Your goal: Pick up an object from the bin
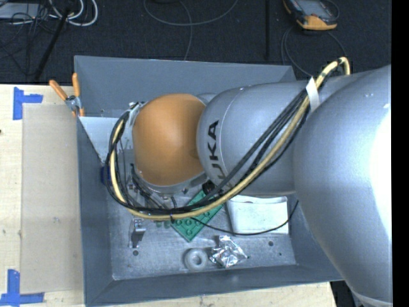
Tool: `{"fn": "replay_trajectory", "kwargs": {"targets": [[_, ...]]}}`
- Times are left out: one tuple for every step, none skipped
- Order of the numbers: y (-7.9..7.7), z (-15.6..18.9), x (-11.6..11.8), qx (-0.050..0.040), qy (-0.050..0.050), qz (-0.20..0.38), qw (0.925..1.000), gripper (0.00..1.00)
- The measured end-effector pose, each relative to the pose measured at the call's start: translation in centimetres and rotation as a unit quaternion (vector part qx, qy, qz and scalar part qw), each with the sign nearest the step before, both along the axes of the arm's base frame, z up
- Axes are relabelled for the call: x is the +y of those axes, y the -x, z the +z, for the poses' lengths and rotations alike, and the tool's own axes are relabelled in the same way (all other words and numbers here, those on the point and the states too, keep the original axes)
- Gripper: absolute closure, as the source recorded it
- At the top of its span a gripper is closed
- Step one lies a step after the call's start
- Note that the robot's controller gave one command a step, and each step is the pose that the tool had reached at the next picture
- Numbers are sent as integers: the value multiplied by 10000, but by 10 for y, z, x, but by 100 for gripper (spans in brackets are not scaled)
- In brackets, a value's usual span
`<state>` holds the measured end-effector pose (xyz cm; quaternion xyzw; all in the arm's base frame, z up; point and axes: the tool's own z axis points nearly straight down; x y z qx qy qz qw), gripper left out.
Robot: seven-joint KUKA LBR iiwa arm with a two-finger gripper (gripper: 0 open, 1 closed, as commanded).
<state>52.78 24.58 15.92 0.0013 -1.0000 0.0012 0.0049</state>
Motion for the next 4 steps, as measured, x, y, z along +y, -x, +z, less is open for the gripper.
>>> {"fn": "replay_trajectory", "kwargs": {"targets": [[-11,-87,-143,-59,-42,-449,9990,0],[-40,-59,-192,-63,-12,313,9995,0],[-56,-60,-195,-51,-20,1143,9934,0],[-67,-85,-189,-78,-22,2172,9761,0]]}}
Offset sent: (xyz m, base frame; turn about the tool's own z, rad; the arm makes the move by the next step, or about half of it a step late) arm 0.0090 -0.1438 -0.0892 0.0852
